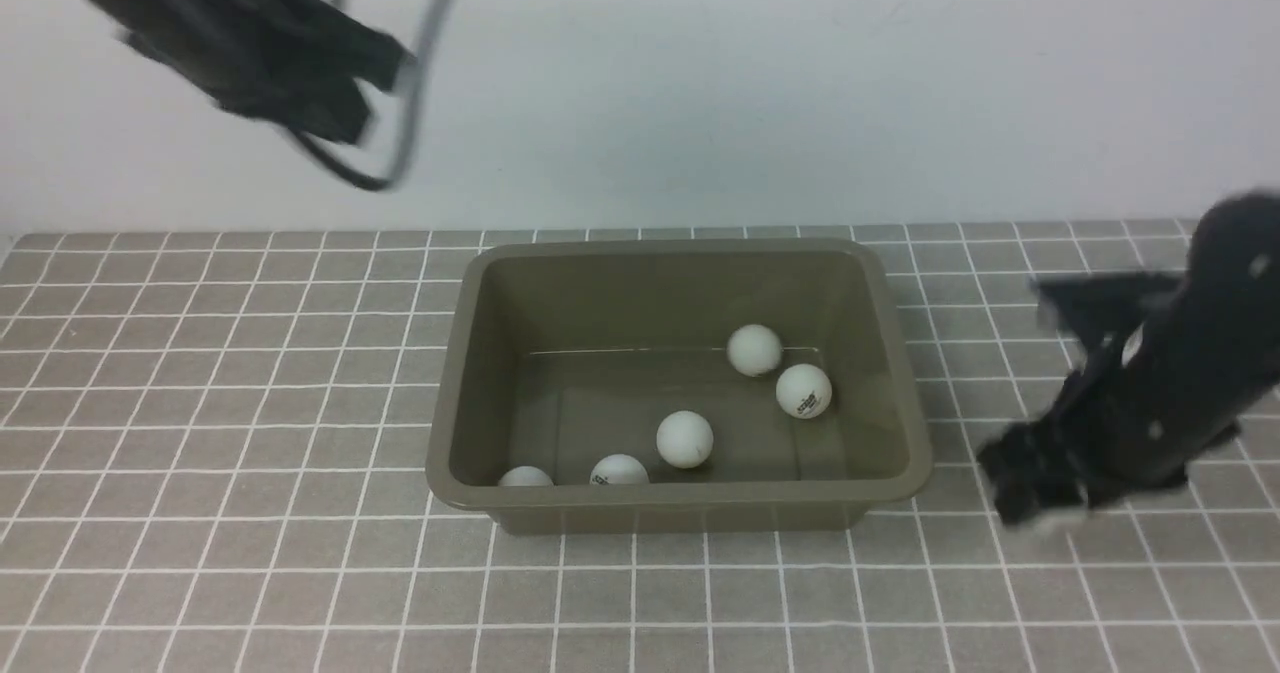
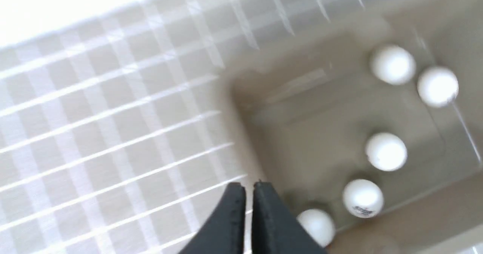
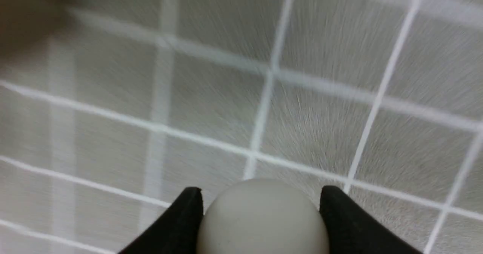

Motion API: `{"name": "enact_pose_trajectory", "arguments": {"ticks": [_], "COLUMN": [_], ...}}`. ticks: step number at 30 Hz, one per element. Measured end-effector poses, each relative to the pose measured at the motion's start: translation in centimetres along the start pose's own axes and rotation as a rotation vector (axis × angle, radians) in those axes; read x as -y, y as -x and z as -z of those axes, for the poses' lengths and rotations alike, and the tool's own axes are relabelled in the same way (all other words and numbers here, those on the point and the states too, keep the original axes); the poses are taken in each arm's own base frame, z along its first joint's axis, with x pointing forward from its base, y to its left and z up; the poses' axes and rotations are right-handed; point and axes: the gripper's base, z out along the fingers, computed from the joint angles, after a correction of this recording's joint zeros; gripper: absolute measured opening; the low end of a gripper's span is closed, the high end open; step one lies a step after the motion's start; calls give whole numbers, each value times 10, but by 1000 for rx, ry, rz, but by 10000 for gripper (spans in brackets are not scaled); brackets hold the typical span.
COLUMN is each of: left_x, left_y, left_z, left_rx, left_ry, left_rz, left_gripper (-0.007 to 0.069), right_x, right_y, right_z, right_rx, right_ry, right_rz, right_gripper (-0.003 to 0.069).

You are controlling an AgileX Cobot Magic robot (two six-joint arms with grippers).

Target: Put the table tennis balls into the box on the grey coffee tablecloth.

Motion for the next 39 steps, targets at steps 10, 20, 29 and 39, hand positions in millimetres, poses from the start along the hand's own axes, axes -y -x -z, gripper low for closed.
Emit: {"name": "enact_pose_trajectory", "arguments": {"ticks": [10, 20, 29, 39], "left_x": [5, 15, 17, 17], "left_y": [-101, -132, -133, -128], "left_z": [25, 34, 41, 42], "left_rx": [-13, 45, 70, 125], "left_ry": [0, -30, -27, -26], "left_rz": [107, 132, 96, 98], "left_gripper": [-5, -5, -5, -5], "right_x": [-80, -89, -70, -24], "right_y": [59, 89, 27, -159], "right_z": [61, 80, 199, 228], "right_rx": [381, 374, 628, 1324], "right_ry": [245, 185, 68, 148], "right_rz": [203, 296, 259, 203], "right_gripper": [362, 484, 5, -13]}}
